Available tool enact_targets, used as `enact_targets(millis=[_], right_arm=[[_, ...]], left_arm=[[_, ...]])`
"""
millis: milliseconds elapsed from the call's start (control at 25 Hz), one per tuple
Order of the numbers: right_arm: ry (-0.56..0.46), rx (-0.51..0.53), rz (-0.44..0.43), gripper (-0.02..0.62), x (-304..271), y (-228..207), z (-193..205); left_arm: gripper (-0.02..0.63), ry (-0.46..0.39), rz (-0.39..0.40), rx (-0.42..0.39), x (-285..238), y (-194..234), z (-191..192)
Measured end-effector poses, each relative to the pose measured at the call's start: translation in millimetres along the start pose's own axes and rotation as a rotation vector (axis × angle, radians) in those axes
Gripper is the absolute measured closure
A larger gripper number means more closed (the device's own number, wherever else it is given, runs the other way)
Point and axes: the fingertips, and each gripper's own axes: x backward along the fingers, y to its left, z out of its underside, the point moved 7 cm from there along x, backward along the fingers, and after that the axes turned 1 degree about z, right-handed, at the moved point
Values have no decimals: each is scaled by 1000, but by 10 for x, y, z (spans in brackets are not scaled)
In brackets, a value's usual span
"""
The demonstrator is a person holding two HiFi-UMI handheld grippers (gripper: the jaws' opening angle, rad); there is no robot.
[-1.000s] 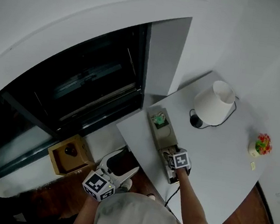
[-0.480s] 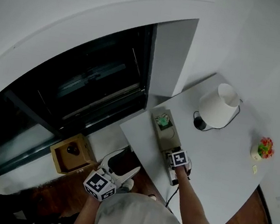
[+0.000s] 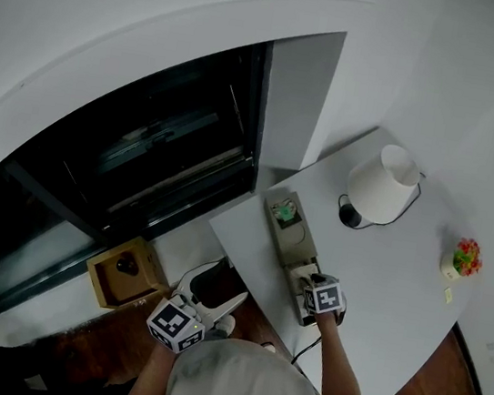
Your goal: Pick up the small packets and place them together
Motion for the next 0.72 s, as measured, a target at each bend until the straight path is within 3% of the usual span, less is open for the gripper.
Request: enact_targets(millis=[160, 360, 560, 720], right_arm=[[-105, -13, -12, 428, 309, 36, -152], [-190, 27, -12, 428, 209, 20, -729], [-159, 22, 43, 420, -264, -83, -970], [-89, -1, 34, 391, -494, -102, -917]], left_arm=[[291, 5, 22, 1, -48, -38, 15], [292, 14, 45, -4, -83, -92, 21], [291, 19, 38, -21, -37, -142, -12], [291, 14, 3, -9, 68, -132, 14]])
